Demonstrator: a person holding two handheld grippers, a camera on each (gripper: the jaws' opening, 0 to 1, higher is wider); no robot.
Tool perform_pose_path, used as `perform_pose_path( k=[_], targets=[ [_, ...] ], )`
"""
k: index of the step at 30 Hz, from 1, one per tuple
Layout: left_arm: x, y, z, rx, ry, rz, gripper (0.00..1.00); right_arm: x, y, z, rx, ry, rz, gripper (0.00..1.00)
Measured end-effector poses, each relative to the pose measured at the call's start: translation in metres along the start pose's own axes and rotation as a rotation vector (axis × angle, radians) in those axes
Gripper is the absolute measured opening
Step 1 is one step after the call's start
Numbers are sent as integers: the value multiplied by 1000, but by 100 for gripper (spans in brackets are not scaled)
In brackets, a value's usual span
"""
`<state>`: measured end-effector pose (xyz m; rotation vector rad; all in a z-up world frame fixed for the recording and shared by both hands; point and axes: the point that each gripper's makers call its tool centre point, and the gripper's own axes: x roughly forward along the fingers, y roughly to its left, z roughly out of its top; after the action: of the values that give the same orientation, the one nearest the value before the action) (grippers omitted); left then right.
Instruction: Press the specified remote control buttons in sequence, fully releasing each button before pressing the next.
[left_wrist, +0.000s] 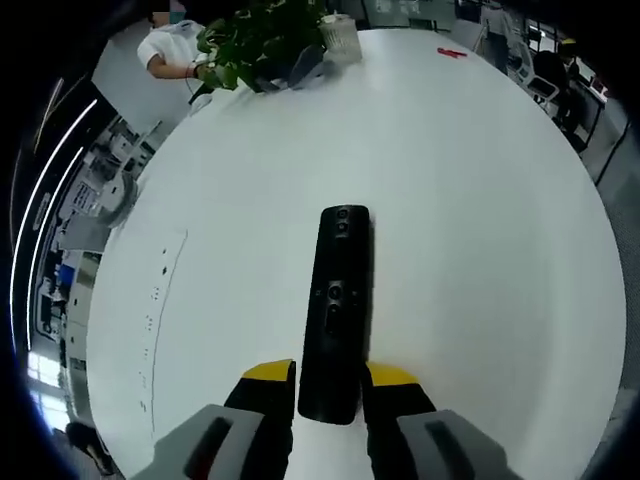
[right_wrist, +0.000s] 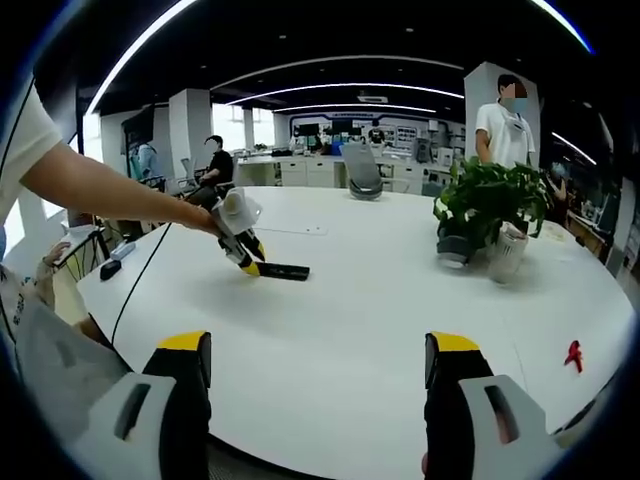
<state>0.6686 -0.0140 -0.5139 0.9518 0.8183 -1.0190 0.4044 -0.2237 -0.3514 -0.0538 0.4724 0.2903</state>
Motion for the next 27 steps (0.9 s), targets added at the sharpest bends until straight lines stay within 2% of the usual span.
perform_pose_path(
  k=[2,5,9,11,13,17,21,23,26,27],
  targets=[
    [-2,0,-3,-72,2,13,32,0,1,0,-4,-3,2,92],
    [-9,-2,-8,-126,-7,28,41,0,2,1,-8,-6,7,92],
    [-30,-4,-3,-228,-100,63,46,0,4,2,-10,-8,14,92],
    [-44,-3,-1,-244,-141,116,52,-1,5,2,-9,-10,18,92],
    [-65,-8,1,-264,-195,159,52,-1,6,3,-11,-17,25,92],
    [-111,-28,3,-385,-333,209,58,-2,7,5,-9,-27,32,92],
    [-154,-52,1,-445,-415,269,62,-4,8,8,6,-43,38,93],
    [-166,-61,0,-471,-435,268,67,-4,8,9,7,-48,42,93],
    [-187,-75,0,-528,-483,287,69,-5,9,9,-2,-52,45,93],
    [-197,-82,2,-549,-512,295,71,-5,9,10,-2,-56,45,93]
  ],
)
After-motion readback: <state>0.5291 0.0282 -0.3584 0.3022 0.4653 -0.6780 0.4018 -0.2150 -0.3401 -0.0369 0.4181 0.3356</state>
